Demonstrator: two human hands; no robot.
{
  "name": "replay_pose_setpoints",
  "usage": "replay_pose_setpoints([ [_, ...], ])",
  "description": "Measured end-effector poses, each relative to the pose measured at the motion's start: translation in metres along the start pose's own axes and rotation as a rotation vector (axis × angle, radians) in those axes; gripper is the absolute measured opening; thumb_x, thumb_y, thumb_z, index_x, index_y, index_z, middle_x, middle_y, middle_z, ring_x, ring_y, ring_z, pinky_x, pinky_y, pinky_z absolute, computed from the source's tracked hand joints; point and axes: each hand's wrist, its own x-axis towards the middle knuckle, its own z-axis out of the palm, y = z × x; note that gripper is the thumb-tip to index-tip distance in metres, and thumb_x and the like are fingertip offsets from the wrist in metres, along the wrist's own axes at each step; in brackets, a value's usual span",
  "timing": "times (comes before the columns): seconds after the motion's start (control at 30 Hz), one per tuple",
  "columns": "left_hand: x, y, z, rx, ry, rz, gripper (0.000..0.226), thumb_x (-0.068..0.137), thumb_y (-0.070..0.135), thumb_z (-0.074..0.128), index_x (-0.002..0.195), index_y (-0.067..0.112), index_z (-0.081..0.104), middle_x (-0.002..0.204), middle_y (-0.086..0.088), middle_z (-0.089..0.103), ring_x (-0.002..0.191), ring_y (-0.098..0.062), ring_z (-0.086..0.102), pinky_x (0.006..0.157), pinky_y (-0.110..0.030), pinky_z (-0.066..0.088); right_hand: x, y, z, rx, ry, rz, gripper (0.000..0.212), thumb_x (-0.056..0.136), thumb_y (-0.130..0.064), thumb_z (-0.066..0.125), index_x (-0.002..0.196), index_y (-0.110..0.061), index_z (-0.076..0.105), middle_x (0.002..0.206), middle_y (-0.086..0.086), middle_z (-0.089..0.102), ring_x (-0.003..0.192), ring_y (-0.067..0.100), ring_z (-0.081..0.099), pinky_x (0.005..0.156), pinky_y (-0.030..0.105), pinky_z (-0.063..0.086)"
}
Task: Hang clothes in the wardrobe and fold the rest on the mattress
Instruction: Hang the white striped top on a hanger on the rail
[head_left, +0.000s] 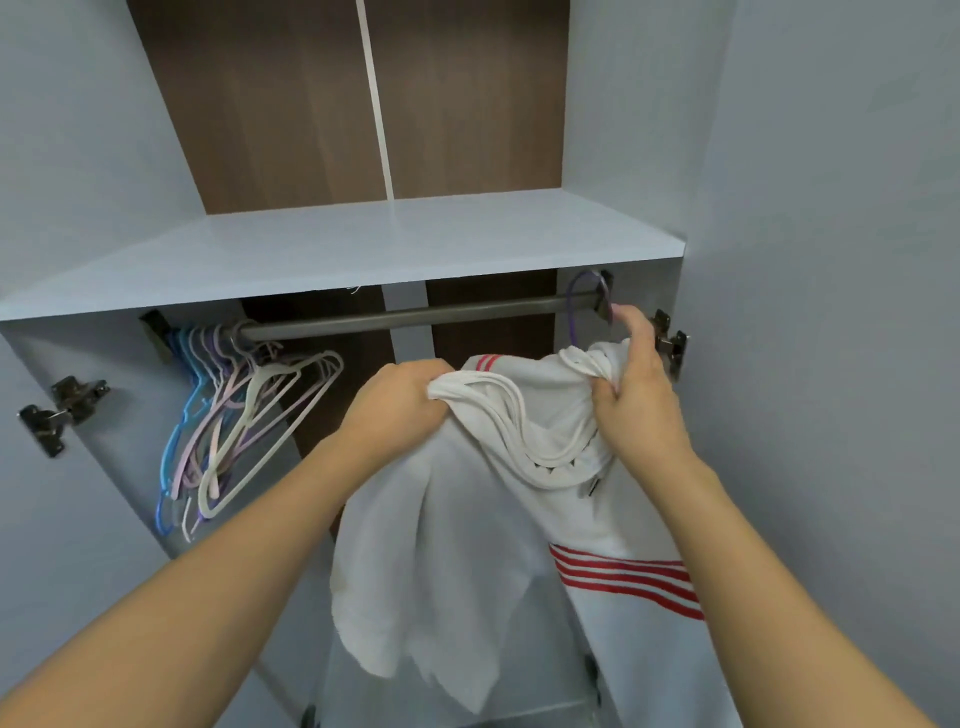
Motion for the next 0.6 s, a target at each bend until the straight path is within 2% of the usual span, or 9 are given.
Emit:
replay_pose_setpoints([
  [0.07, 0.005, 0.008, -0.005, 0.011, 0.029, 0.048, 0.015, 0.088, 0.036, 0.052, 0.097, 0.031, 0.064, 0.089, 0.008, 0.069, 0.083, -0.017, 0.062, 0.069, -0.035, 0.050, 0.006, -0.002, -0.001, 0.003, -0.073, -0.018, 0.063, 0.090, -0.001, 0.043, 0.125, -0.051, 0.029, 0.125, -0.003, 0.046, 0.091, 0.019, 0.049, 0.078, 0.036, 0.041],
  [0.13, 0.011, 0.016, -0.011, 0.024, 0.062, 0.084, 0.009, 0.083, 0.030, 0.057, 0.090, 0.032, 0.051, 0.076, 0.009, 0.062, 0.071, -0.016, 0.058, 0.055, -0.030, 0.040, 0.013, -0.001, -0.002, 0.144, -0.068, 0.067, 0.055, 0.087, 0.000, 0.040, 0.107, -0.050, 0.029, 0.110, -0.008, 0.047, 0.085, 0.019, 0.051, 0.072, 0.037, 0.043],
  [0.17, 0.014, 0.018, -0.015, 0.032, 0.078, 0.093, 0.016, 0.080, 0.028, 0.059, 0.086, 0.032, 0.045, 0.070, 0.009, 0.058, 0.065, -0.014, 0.055, 0.052, -0.029, 0.033, 0.015, 0.003, -0.003, 0.195, -0.047, 0.106, 0.050, 0.087, 0.000, 0.040, 0.100, -0.046, 0.025, 0.100, -0.010, 0.044, 0.078, 0.017, 0.048, 0.066, 0.035, 0.041],
  [0.23, 0.020, 0.021, -0.022, 0.053, 0.091, 0.084, 0.023, 0.074, 0.027, 0.060, 0.083, 0.030, 0.039, 0.066, 0.007, 0.055, 0.060, -0.014, 0.051, 0.050, -0.029, 0.027, 0.018, 0.007, -0.005, 0.221, -0.007, 0.117, 0.045, 0.089, -0.001, 0.046, 0.093, -0.039, 0.021, 0.092, -0.014, 0.036, 0.069, 0.012, 0.042, 0.061, 0.030, 0.035],
  [0.3, 0.027, 0.023, -0.029, 0.090, 0.076, 0.044, 0.024, 0.074, 0.027, 0.061, 0.082, 0.029, 0.038, 0.069, 0.006, 0.055, 0.062, -0.014, 0.050, 0.051, -0.030, 0.027, 0.015, 0.006, -0.006, 0.223, 0.023, 0.046, 0.047, 0.090, -0.002, 0.051, 0.090, -0.041, 0.025, 0.095, -0.015, 0.034, 0.075, 0.001, 0.042, 0.065, 0.022, 0.036],
  [0.37, 0.032, 0.024, -0.032, 0.090, 0.068, 0.000, 0.023, 0.076, 0.026, 0.062, 0.079, 0.028, 0.039, 0.071, 0.005, 0.056, 0.065, -0.015, 0.050, 0.053, -0.031, 0.028, 0.012, 0.005, -0.005, 0.244, 0.039, -0.007, 0.052, 0.088, 0.004, 0.049, 0.084, -0.046, 0.035, 0.100, -0.011, 0.038, 0.084, -0.012, 0.041, 0.072, 0.007, 0.035],
  [0.43, 0.035, 0.028, -0.032, 0.065, 0.069, -0.014, 0.023, 0.075, 0.025, 0.061, 0.077, 0.028, 0.038, 0.072, 0.005, 0.055, 0.065, -0.015, 0.049, 0.053, -0.031, 0.028, 0.008, 0.003, -0.004, 0.272, 0.015, -0.015, 0.056, 0.086, 0.013, 0.043, 0.073, -0.041, 0.049, 0.099, -0.007, 0.039, 0.081, -0.017, 0.042, 0.070, 0.001, 0.035],
  [0.5, 0.036, 0.035, -0.032, 0.078, 0.042, 0.025, 0.022, 0.072, 0.029, 0.059, 0.076, 0.029, 0.037, 0.071, 0.006, 0.056, 0.064, -0.013, 0.049, 0.052, -0.031, 0.027, 0.008, 0.000, -0.005, 0.317, -0.027, -0.001, 0.065, 0.085, 0.018, 0.036, 0.068, -0.038, 0.064, 0.103, -0.007, 0.039, 0.085, -0.021, 0.044, 0.076, -0.004, 0.034],
  [0.6, 0.035, 0.049, -0.029, 0.138, -0.018, 0.130, 0.022, 0.070, 0.033, 0.057, 0.077, 0.033, 0.036, 0.066, 0.008, 0.055, 0.060, -0.012, 0.049, 0.051, -0.030, 0.027, 0.010, -0.008, -0.003, 0.361, -0.058, 0.040, 0.069, 0.086, 0.021, 0.031, 0.071, -0.031, 0.073, 0.112, -0.001, 0.039, 0.099, -0.015, 0.044, 0.084, -0.007, 0.030],
])
